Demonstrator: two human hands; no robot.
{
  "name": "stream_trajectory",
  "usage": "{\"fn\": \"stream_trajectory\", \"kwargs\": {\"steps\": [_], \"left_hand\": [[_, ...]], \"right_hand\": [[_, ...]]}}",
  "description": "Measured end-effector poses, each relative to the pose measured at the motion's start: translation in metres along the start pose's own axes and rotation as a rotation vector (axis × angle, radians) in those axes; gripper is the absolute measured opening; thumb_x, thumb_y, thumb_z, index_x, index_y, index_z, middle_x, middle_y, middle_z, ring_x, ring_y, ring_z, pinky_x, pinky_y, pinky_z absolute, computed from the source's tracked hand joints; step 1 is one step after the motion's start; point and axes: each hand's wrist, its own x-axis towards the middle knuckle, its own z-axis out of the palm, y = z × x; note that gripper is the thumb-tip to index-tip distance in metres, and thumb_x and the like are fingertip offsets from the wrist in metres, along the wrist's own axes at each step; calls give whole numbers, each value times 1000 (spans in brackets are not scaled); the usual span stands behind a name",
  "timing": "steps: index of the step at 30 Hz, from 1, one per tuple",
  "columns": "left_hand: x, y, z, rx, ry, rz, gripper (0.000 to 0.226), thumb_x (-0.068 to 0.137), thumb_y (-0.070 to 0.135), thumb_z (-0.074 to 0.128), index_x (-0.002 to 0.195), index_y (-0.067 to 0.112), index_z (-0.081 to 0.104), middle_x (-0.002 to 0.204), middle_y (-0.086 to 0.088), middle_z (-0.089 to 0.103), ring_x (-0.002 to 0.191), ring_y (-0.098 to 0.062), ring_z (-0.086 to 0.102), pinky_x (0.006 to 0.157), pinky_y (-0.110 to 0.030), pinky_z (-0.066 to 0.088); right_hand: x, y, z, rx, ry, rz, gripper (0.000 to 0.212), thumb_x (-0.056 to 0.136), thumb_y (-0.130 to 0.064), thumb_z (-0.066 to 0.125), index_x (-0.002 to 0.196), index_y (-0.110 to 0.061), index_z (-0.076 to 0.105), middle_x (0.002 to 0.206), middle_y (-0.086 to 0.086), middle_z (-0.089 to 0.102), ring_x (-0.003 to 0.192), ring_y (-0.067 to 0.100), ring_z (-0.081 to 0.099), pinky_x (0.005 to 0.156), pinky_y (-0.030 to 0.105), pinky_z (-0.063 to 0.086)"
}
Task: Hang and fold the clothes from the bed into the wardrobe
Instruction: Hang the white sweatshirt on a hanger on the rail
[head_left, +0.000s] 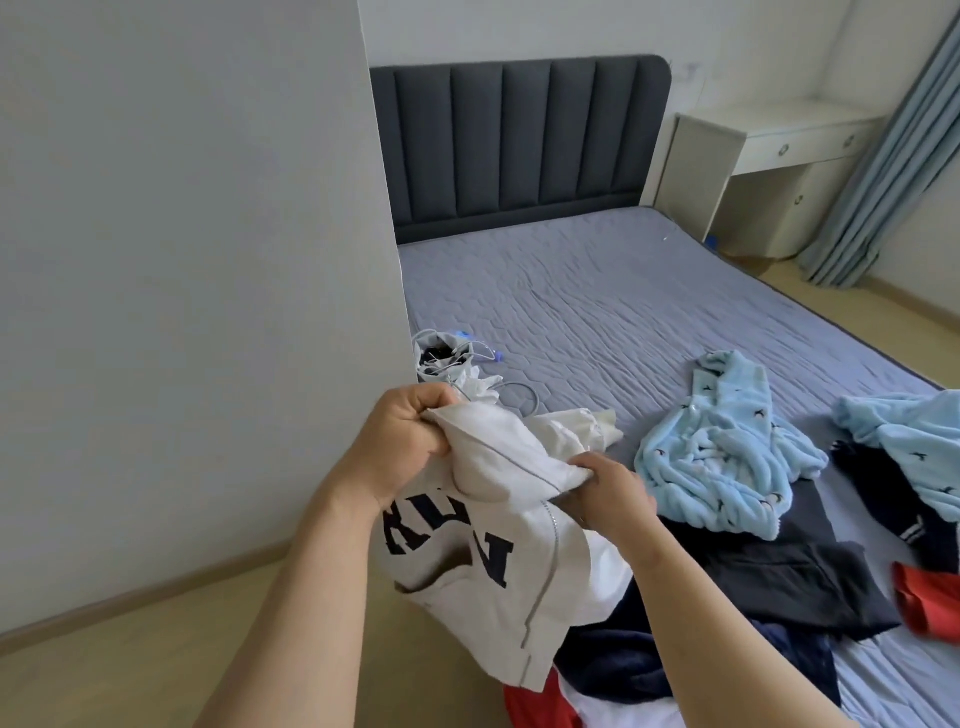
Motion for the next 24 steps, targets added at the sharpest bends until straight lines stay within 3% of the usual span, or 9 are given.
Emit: {"fn": "stream_trajectory", "kwargs": {"steps": [2,6,8,11,13,15,17,21,24], "left_hand": [[8,-10,-8,244,207,-71,37,59,-16,41,48,19,51,50,7,46,54,-8,40,54,-24,30],[10,-31,-13,602,400,-228,40,71,-11,40,71,27,52,68,9,50,65,-14,45,53,-25,32],[8,-38,-1,617,250,-202,37,77,-2,56,95,30,56,77,9,46,78,-17,50,60,-22,34],[7,-36,29,561,-229,-122,78,66,17,79,132,32,40,102,12,39,102,0,42,85,-10,34],[6,-42,45,483,-388,-121,70,68,16,75,125,37,41,104,27,45,93,18,44,80,-1,37],[6,-53,51,504,-261,-134,26,80,20,64,104,24,56,98,17,61,89,1,57,80,-19,47],[7,-61,49,500,-45,-137,4,85,22,58,83,20,60,81,4,66,77,-14,59,71,-29,45],[9,-49,49,389,159,-2,17,80,12,59,76,28,64,60,21,58,59,7,52,56,-5,37],[6,-29,51,162,241,10,11,69,20,52,72,22,63,63,12,59,62,-7,50,61,-20,40]], "right_hand": [[2,-3,-6,215,54,-3,13,86,-12,48,85,-18,60,88,5,64,94,29,57,81,40,44],[-6,-26,-20,508,154,-116,19,81,-5,47,63,-10,43,56,-6,42,61,15,37,57,27,31],[-9,-43,-26,516,160,-207,27,79,0,47,59,-18,45,49,-13,40,51,7,33,47,18,28],[-18,-64,-24,279,79,-328,30,74,0,54,62,-27,50,54,-10,46,51,3,39,46,17,31],[-23,-67,-17,302,47,-325,32,71,3,54,64,-28,52,59,-10,50,53,2,44,44,11,32],[-26,-64,-18,405,48,-315,31,68,4,56,65,-26,55,58,-10,51,49,0,47,41,8,32],[-25,-58,-23,467,71,-330,28,68,1,63,66,-26,57,53,-11,50,44,-2,45,41,9,32],[-25,-43,-21,464,63,-341,26,73,-4,69,69,-27,57,58,-11,54,49,3,49,49,11,37],[-24,-26,-11,297,58,-272,12,82,-22,62,72,-26,58,72,-7,61,71,13,58,55,11,37]]}}
